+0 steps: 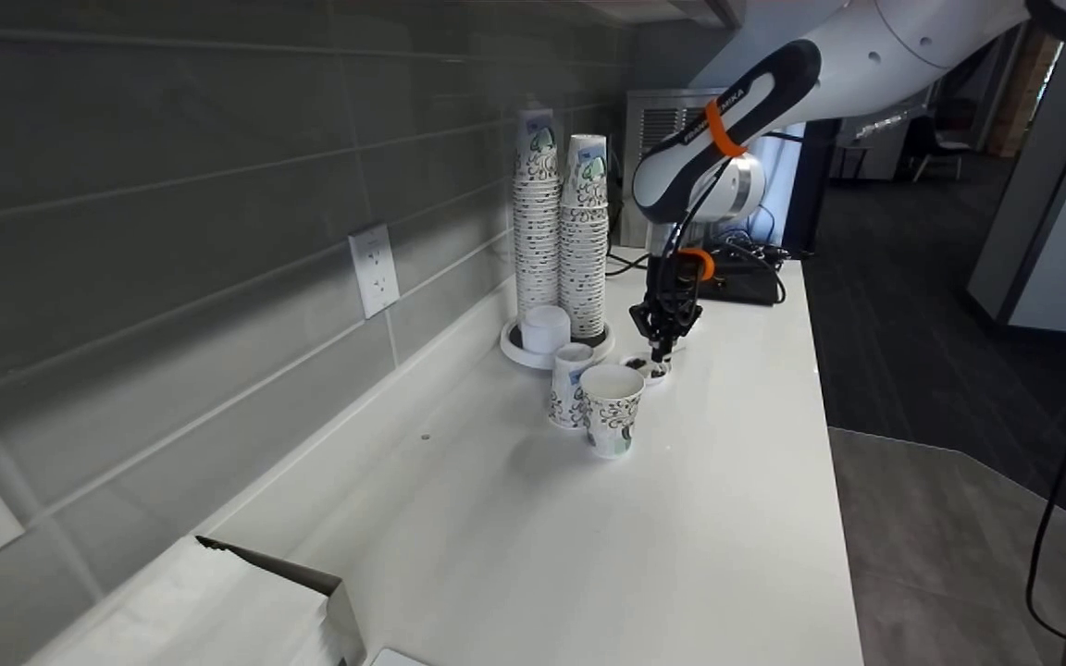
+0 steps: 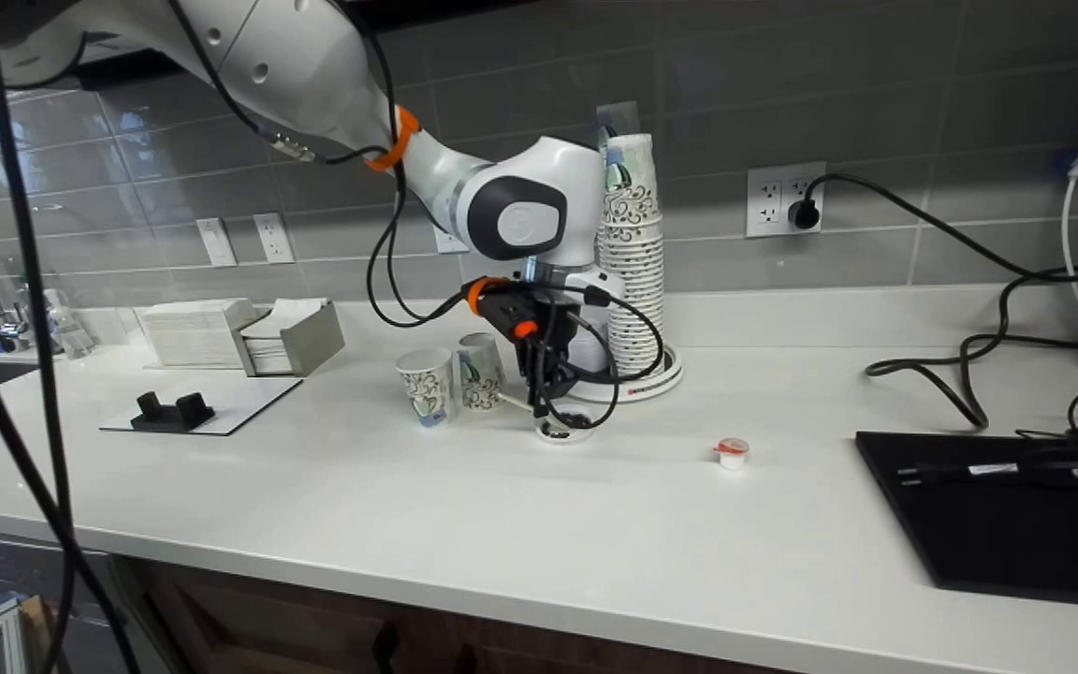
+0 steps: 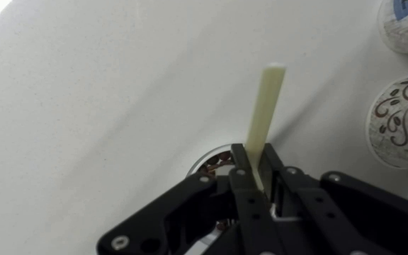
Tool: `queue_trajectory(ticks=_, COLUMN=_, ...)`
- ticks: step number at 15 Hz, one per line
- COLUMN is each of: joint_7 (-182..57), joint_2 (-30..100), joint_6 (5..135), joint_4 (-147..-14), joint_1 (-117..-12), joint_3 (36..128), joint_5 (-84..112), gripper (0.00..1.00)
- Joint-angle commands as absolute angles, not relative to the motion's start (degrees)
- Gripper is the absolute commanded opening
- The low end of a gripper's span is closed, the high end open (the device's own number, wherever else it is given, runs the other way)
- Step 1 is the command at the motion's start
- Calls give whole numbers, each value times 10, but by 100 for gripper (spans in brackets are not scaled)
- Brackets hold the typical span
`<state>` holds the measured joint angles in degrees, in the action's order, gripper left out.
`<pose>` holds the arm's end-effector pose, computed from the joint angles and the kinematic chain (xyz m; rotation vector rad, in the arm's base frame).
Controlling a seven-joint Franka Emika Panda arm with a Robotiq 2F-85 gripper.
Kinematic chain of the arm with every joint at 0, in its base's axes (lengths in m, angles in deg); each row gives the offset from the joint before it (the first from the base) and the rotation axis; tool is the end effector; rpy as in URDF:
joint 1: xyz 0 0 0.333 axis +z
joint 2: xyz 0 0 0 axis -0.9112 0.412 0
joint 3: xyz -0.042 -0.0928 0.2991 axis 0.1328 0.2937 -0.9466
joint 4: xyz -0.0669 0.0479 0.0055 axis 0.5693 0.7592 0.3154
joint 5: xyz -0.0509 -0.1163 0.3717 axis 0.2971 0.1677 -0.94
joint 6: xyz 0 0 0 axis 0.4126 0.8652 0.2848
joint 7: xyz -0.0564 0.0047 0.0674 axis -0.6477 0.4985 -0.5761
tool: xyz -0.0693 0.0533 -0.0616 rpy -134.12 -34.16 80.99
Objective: Place some coffee beans from the white lid in the cup on the left using the white spoon.
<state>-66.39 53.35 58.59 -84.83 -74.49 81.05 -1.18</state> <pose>0.6509 -0.1230 0.2375 -2.9398 0.5010 0.1919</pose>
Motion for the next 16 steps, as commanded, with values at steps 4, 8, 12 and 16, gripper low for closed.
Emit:
queue_trajectory(ticks=4, joint_7=-671, joint_2=562, joint_6=565, joint_4=-807, joint_1=-756, joint_3=803, joint_5=-23, gripper=3)
queue_trajectory(ticks=8, joint_7=-671, joint_2=562, joint_6=584, joint_4=-809, joint_1=-752, joint_3=805, joint_5=-16, gripper=3)
queue_trajectory(ticks=12, joint_7=-669, joint_2=562, joint_6=594, joint_4=-811, joint_1=-748, joint_3=807, joint_5=-12, gripper=3)
queue_trajectory(ticks=16, joint_7=-667, joint_2=569, joint_6=608, joint_4=-814, joint_1=-746, joint_3=810, joint_5=-7, gripper=3)
